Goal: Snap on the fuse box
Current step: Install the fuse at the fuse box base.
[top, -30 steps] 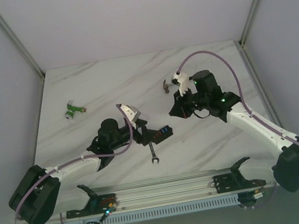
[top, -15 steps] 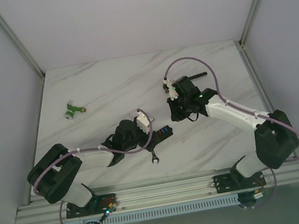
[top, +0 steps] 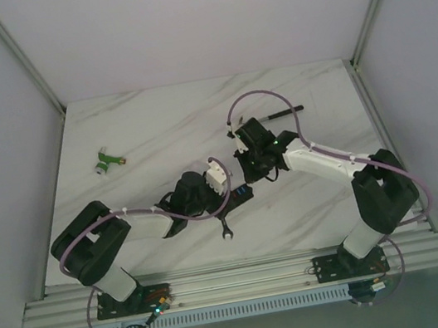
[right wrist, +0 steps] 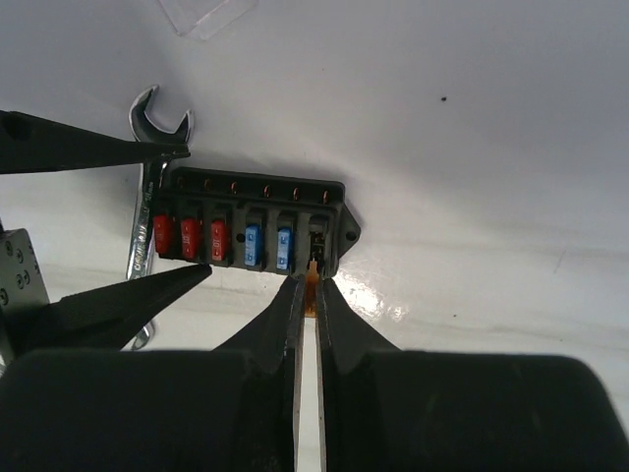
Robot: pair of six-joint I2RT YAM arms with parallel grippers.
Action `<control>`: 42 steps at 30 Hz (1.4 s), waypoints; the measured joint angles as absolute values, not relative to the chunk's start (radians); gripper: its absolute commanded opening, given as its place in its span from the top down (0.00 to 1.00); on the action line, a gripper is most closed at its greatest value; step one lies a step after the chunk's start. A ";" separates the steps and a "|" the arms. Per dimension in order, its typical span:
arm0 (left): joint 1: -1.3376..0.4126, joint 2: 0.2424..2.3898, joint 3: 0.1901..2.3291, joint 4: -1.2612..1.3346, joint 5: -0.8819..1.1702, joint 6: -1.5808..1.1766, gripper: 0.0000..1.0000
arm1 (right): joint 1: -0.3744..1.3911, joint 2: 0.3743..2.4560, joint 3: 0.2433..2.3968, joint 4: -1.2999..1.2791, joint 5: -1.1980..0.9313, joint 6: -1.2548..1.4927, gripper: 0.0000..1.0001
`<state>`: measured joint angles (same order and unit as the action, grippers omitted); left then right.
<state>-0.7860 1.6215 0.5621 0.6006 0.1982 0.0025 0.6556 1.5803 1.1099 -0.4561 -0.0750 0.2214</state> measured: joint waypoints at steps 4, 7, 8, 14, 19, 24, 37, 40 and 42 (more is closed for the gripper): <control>-0.786 1.628 0.569 0.585 0.212 0.010 0.28 | 0.677 1.613 1.113 -0.463 -0.057 0.229 1.00; -0.786 1.638 0.577 0.577 0.223 0.015 0.32 | 0.689 1.627 1.115 -0.473 -0.038 0.232 1.00; -0.786 1.642 0.580 0.575 0.228 0.017 0.33 | 0.692 1.630 1.116 -0.476 -0.033 0.232 1.00; -0.786 1.652 0.586 0.571 0.247 0.028 0.39 | 0.702 1.645 1.123 -0.483 -0.004 0.232 1.00; -0.786 1.656 0.598 0.558 0.262 0.039 0.43 | 0.709 1.662 1.133 -0.482 0.006 0.231 1.00; -0.786 1.659 0.603 0.553 0.276 0.047 0.45 | 0.717 1.681 1.144 -0.484 0.010 0.226 1.00; -0.786 1.663 0.620 0.545 0.297 0.055 0.47 | 0.720 1.686 1.147 -0.485 0.042 0.220 1.00; -0.786 1.664 0.620 0.545 0.297 0.057 0.47 | 0.720 1.687 1.147 -0.485 0.043 0.219 1.00; -0.786 1.664 0.620 0.545 0.298 0.059 0.47 | 0.720 1.687 1.147 -0.485 0.042 0.216 1.00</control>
